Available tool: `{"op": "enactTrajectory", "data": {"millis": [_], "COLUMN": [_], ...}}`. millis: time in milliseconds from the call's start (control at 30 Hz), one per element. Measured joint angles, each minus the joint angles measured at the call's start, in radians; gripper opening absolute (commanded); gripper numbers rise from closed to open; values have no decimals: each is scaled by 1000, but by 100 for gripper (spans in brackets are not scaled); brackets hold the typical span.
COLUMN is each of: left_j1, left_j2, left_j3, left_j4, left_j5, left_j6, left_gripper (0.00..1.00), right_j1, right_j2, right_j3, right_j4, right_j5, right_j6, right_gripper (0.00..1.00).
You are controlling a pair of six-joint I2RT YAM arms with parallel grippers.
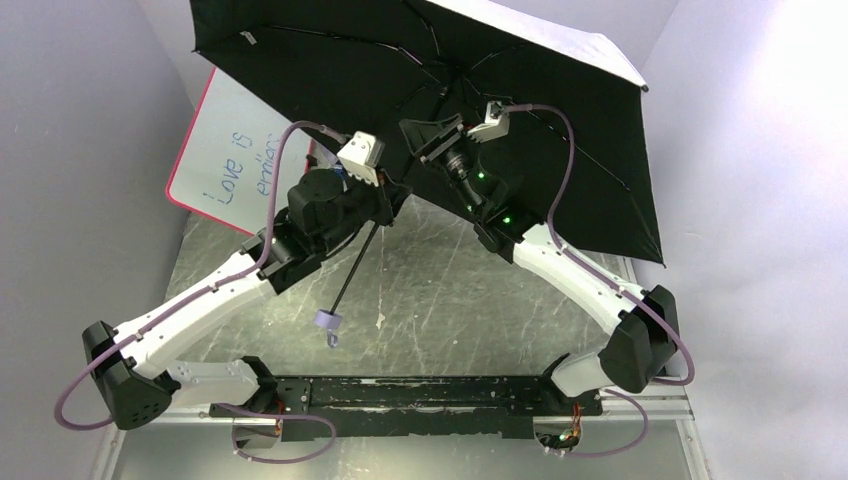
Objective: Put away the umbrella
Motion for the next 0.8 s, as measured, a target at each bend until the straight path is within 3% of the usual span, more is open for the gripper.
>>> {"op": "enactTrajectory", "data": {"millis": [133, 300, 400, 800], "left_j1": [0, 0, -5, -7], "left_j2": [-28, -53, -77, -93], "left_j3": [-35, -93, -124, -166], "left_j4": [32, 72, 105, 209], "left_j5": [15, 58, 98, 196], "left_j6": [-1, -5, -14, -30], "left_gripper": [8, 40, 50, 56], "right_j1": [-16, -36, -59, -84], "right_j2": [-2, -20, -23, -57], "right_j3": [-37, -96, -111, -119], "right_j4": [63, 151, 185, 193], "right_j5": [-44, -128, -195, -308], "right_j6": [19, 75, 61, 82], "right_gripper": [21, 9, 5, 0]}}
